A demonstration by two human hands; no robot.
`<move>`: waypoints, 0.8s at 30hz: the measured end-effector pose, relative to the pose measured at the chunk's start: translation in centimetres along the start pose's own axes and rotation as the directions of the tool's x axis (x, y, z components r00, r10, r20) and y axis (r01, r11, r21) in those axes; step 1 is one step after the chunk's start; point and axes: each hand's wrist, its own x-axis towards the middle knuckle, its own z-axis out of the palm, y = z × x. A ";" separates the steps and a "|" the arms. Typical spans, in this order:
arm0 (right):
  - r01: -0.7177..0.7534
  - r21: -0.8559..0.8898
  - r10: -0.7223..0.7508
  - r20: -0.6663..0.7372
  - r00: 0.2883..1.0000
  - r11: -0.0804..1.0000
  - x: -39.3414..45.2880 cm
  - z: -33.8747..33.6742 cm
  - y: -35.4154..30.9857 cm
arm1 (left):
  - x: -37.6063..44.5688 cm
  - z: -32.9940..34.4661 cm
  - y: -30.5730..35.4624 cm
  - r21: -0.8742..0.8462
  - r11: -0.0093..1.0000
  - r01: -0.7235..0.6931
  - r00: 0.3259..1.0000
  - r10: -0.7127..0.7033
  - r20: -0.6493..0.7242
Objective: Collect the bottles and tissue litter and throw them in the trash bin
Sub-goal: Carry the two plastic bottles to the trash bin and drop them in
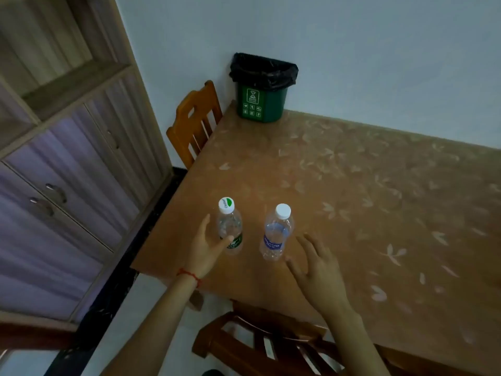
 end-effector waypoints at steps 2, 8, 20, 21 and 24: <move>-0.035 0.026 0.035 0.002 0.999 0.999 0.6 0.1 0.5 | 0.5 0.7 0.8 -0.003 1.000 0.014 1.000 -0.014 -0.009; -0.050 0.047 0.051 -0.027 0.998 0.998 1.9 0.7 2.2 | 3.5 2.5 1.2 -0.135 0.987 -0.088 0.996 0.085 -0.022; -0.192 0.431 0.174 0.082 0.981 0.882 5.0 2.1 1.8 | 2.9 1.3 -0.1 -0.201 0.971 -0.131 0.991 0.123 -0.050; -0.198 0.459 0.173 0.096 0.980 0.866 5.4 2.3 1.8 | 2.7 1.0 -0.2 -0.193 0.972 -0.131 0.991 0.124 -0.051; -0.193 0.530 0.158 0.112 0.981 0.826 6.2 2.9 1.2 | 2.1 0.3 -0.5 -0.182 0.974 -0.135 0.990 0.126 -0.061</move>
